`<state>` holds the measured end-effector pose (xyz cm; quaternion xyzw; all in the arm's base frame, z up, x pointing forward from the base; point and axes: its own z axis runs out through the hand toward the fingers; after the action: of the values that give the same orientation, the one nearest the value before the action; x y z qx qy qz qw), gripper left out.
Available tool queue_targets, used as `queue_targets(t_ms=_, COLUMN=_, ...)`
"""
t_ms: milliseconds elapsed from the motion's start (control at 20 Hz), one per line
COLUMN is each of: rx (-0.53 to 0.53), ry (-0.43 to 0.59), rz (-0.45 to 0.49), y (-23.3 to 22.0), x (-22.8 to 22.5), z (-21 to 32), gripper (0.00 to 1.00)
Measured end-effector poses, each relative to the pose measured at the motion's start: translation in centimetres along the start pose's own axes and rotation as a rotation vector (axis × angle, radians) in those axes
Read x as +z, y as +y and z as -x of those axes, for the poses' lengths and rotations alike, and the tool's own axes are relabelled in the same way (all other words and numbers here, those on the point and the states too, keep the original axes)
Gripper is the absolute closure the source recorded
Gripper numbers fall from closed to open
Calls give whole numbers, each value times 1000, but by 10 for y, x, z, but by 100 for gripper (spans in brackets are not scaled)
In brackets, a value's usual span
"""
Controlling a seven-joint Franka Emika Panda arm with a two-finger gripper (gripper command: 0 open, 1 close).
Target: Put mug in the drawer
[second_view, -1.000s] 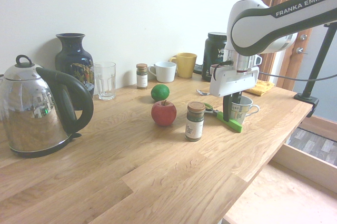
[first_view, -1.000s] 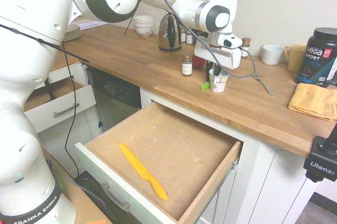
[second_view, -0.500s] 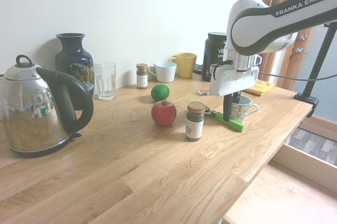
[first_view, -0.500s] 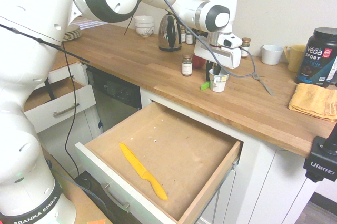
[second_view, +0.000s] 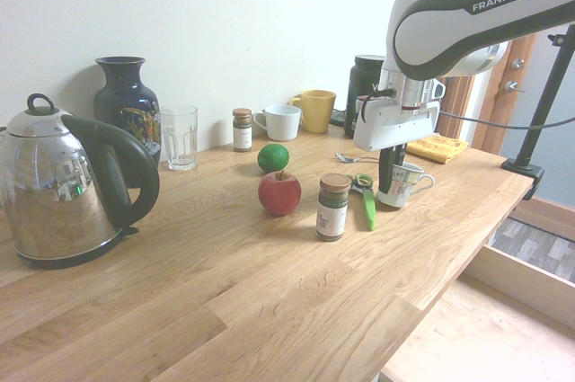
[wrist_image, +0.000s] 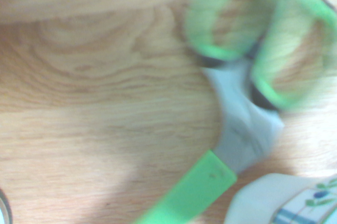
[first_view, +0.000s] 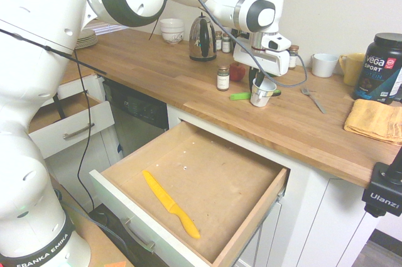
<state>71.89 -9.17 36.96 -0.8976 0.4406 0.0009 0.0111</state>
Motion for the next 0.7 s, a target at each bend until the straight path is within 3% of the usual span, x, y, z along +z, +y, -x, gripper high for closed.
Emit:
queue_targets(t_ms=300, rx=3, ry=9, rz=-10, y=3, x=-8, z=-4, gripper=100)
queue_targets(t_ms=700, rx=-25, ry=41, rz=-48, y=4, x=-58, z=3, gripper=100)
